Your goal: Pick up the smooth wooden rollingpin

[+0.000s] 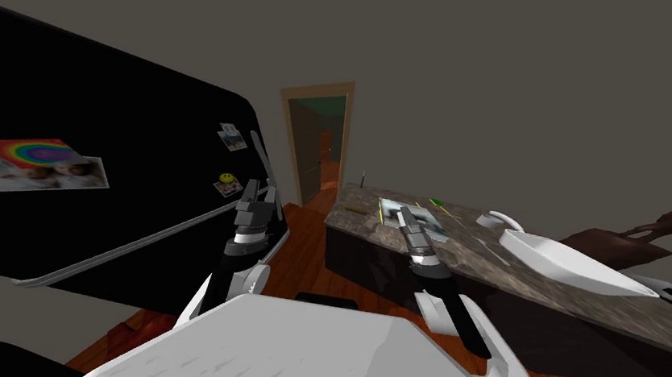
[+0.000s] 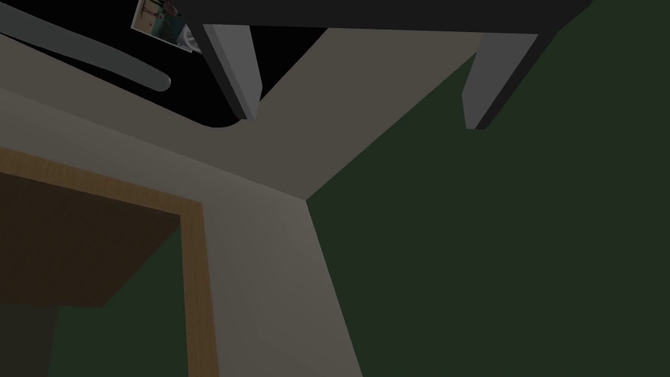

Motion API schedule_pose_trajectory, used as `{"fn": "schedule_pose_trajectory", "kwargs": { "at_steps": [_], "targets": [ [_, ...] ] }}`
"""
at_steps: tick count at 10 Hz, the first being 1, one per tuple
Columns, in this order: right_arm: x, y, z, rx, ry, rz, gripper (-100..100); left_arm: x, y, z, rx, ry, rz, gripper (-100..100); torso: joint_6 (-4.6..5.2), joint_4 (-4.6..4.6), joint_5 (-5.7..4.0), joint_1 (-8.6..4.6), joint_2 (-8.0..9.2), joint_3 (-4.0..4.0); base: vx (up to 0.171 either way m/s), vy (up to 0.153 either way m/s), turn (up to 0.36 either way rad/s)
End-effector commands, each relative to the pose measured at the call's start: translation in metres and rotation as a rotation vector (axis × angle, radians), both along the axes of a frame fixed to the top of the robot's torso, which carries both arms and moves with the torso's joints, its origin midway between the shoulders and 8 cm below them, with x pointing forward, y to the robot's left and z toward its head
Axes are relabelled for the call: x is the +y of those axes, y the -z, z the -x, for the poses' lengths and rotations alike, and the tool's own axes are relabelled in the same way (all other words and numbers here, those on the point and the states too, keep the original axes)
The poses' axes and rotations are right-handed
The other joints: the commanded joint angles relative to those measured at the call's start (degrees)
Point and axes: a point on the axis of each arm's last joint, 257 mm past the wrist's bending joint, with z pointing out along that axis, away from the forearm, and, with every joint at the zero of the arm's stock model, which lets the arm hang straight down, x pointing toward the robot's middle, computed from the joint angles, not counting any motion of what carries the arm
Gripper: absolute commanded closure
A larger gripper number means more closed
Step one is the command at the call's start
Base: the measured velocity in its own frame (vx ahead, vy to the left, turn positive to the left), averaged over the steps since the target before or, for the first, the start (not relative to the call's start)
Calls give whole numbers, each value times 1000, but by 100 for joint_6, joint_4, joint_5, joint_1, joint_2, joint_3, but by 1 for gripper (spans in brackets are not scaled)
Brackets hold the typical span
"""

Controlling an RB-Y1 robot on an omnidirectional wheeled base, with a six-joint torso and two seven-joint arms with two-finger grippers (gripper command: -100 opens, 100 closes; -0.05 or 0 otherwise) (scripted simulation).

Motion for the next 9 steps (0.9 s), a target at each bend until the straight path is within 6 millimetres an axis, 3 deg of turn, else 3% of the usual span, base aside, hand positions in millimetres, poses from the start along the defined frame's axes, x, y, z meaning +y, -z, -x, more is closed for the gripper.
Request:
{"fn": "schedule_pose_trajectory", "kwargs": {
  "at_steps": [1, 6, 7, 8, 9],
  "targets": [
    [3, 12, -4, 30, -19, 49, -100, 0, 0, 0, 0, 0, 0, 0, 0, 0, 0, 0, 0, 0, -39, 103, 78],
    [8, 40, -9, 102, -68, 185, -100, 0, 0, 0, 0, 0, 0, 0, -2, -3, 0, 4, -14, -8, 0, 101, 57],
    [7, 56, -12, 138, -77, 226, -100, 0, 0, 0, 0, 0, 0, 0, 0, -3, 0, 1, -12, -7, -5, 103, 112],
    [8, 57, -12, 142, -88, 251, -100, 0, 0, 0, 0, 0, 0, 0, -2, -2, 0, 4, -9, -5, 15, 86, 43],
    [5, 74, -13, 181, -93, 289, -100, 0, 0, 0, 0, 0, 0, 0, 1, -3, 0, -1, -13, -7, 47, 105, 96]
  ]
}}
